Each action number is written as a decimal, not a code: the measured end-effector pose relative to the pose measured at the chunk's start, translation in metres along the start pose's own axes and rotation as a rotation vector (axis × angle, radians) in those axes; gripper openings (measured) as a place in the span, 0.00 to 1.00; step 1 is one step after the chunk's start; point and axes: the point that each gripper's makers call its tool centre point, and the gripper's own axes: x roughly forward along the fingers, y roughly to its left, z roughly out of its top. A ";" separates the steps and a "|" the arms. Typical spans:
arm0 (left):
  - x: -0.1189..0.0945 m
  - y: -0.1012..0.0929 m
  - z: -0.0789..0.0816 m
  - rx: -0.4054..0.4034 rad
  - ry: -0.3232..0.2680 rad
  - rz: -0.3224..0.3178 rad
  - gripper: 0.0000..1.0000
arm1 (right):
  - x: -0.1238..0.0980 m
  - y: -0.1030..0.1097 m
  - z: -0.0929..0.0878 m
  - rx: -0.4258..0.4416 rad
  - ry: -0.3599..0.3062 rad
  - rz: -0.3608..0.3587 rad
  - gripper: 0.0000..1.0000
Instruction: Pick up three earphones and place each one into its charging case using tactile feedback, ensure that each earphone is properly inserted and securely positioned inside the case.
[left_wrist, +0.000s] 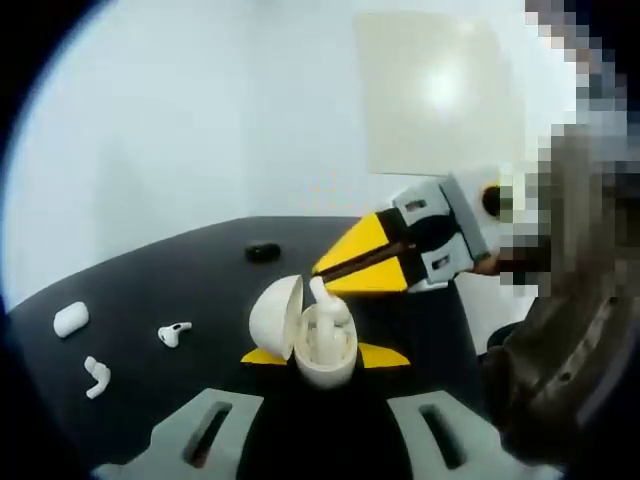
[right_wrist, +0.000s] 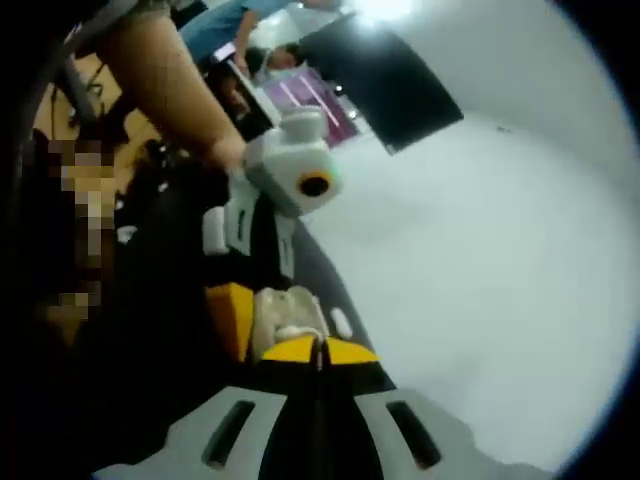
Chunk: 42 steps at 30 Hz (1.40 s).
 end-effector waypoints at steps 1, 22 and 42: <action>0.000 -0.002 0.000 0.002 0.000 0.001 0.20 | 0.000 0.002 -0.002 -0.004 0.004 0.000 0.05; -0.002 -0.022 0.000 0.011 -0.002 0.010 0.20 | -0.017 -0.012 -0.040 0.982 -0.137 0.338 0.34; 0.000 -0.007 0.002 0.015 -0.007 0.001 0.20 | 0.025 0.011 -0.001 0.862 -0.269 0.823 0.44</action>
